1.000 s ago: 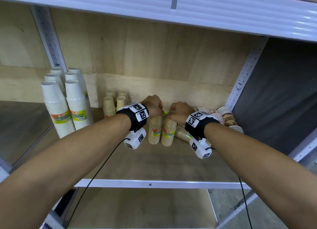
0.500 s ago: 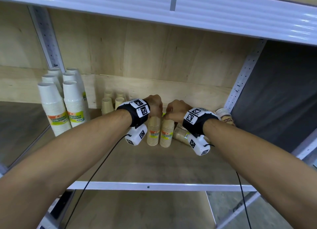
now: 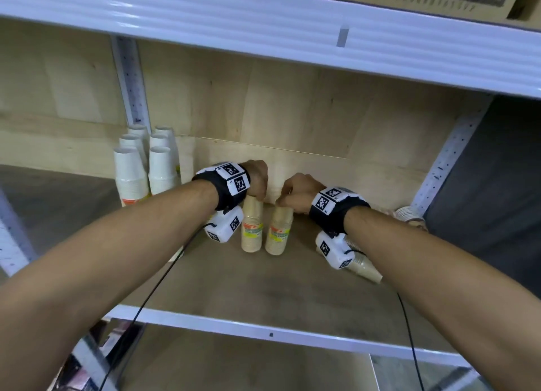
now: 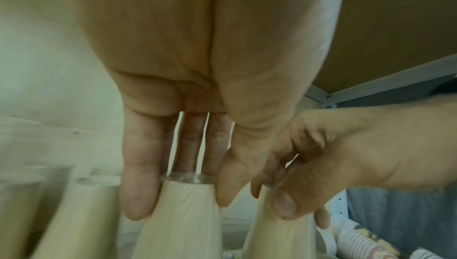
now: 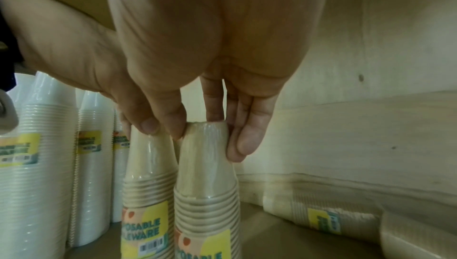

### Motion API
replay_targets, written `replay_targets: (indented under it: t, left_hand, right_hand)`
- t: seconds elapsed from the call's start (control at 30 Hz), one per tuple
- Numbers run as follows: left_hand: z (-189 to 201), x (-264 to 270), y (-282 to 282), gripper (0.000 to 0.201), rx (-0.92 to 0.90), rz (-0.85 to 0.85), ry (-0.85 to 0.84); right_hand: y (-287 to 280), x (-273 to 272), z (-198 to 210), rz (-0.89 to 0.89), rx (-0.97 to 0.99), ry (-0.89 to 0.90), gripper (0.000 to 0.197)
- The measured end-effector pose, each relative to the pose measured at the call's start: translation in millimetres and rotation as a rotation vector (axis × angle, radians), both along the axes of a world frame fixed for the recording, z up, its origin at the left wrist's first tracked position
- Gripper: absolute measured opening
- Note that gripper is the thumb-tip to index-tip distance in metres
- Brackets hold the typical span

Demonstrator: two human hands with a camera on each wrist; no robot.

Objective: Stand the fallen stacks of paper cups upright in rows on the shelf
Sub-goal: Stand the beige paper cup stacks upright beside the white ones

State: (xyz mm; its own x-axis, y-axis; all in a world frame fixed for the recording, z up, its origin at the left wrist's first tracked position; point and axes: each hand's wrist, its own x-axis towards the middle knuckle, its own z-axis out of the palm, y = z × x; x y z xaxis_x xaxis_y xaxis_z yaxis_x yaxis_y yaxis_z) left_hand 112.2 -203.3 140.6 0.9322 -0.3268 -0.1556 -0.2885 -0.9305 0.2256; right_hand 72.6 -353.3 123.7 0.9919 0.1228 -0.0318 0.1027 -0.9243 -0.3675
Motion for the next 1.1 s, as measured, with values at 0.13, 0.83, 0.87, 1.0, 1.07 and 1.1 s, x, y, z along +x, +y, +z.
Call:
replay_targets:
  t: [0.13, 0.83, 0.87, 1.0, 1.07, 1.1]
  left_hand:
    - [4, 1, 22, 0.012, 0.044, 0.045, -0.006]
    - [-20, 1, 69, 0.031, 0.152, 0.178, -0.097]
    - [-20, 1, 70, 0.025, 0.192, 0.181, -0.081]
    - [-18, -2, 77, 0.018, 0.2, 0.167, -0.111]
    - [-15, -4, 74, 0.017, 0.177, 0.191, -0.067]
    - [-14, -3, 72, 0.026, 0.156, 0.202, -0.071]
  right_hand:
    - [25, 6, 0, 0.056, 0.006, -0.025, 0.031]
    - [87, 26, -24, 0.147, 0.117, -0.059, 0.023]
    - [87, 27, -25, 0.144, 0.12, -0.063, 0.024]
    - [86, 29, -26, 0.14, 0.134, -0.071, 0.031]
    - [84, 30, -27, 0.148, 0.139, -0.065, 0.032]
    - [83, 31, -28, 0.154, 0.136, -0.064, 0.033]
